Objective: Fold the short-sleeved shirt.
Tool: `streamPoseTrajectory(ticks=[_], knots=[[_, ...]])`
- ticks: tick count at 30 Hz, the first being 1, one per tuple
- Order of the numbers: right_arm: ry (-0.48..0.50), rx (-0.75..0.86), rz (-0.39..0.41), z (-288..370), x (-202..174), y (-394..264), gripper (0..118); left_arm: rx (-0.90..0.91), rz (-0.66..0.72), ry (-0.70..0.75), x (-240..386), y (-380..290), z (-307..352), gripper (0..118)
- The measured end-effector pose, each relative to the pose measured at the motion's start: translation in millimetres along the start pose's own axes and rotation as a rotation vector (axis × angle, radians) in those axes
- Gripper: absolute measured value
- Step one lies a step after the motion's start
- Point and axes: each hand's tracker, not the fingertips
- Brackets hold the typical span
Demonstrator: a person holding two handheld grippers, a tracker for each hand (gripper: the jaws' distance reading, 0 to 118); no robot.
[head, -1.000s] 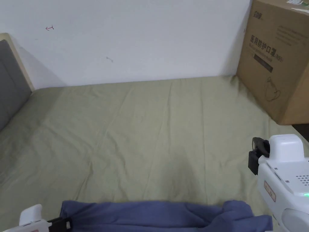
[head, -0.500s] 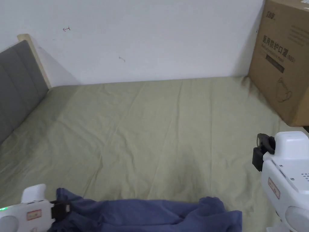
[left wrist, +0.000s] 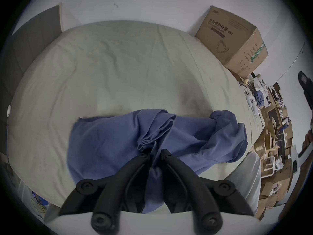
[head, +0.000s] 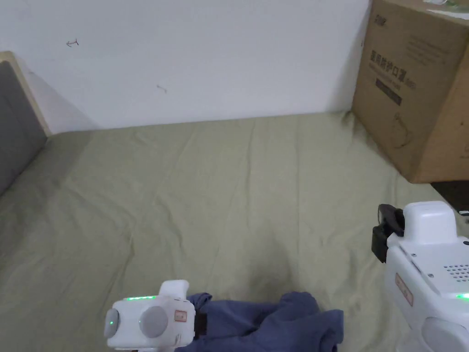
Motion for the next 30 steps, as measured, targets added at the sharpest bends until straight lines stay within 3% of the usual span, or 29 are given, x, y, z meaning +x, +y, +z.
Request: streamPoseTrajectory(ticks=[3,4,5,7,8,11,16,19,20,21,22,23,30], knots=[[-0.004,-0.008,-0.016,1.4,7.1,-1.8,0,-0.027,0.011,0.020,4.4,-1.5,-15.2,10],[-0.010,-0.008,-0.017,1.9,9.0,-2.4,0,-0.031,0.013,0.012,2.2,-2.1,-15.9,18],[-0.013,-0.008,-0.018,2.2,10.5,-2.6,0,-0.022,0.021,-0.001,0.2,-2.9,-15.2,34],[-0.017,-0.011,-0.019,2.4,13.4,-2.3,0,0.007,0.076,-0.046,0.6,-3.1,-7.8,90],[-0.017,-0.011,-0.019,2.6,13.8,-2.1,0,0.032,0.090,-0.054,0.8,-3.4,-2.2,99],[-0.022,-0.008,-0.025,2.7,13.6,-1.1,0,0.127,0.088,-0.096,0.6,0.8,23.7,100],[-0.004,0.002,-0.021,4.2,7.0,3.9,0,0.286,0.057,-0.014,-9.8,8.6,70.1,100],[0.006,0.009,-0.016,4.7,4.5,6.3,0,0.414,0.046,0.064,-20.8,6.0,90.6,95],[0.008,0.011,-0.017,4.8,4.4,6.7,0,0.444,0.049,0.089,-24.2,4.4,93.7,85],[0.011,0.012,-0.019,4.6,4.1,7.6,0,0.467,0.042,0.113,-29.6,2.3,96.8,63],[0.012,0.012,-0.020,4.4,3.9,8.2,0,0.488,0.028,0.115,-34.3,-0.3,98.3,20],[0.011,0.014,-0.019,4.3,3.8,8.5,0,0.485,0.029,0.107,-37.6,-1.0,97.7,0],[0.004,0.016,-0.027,2.7,5.3,8.9,0,0.431,0.015,0.145,-49.4,-15.6,63.9,0]])
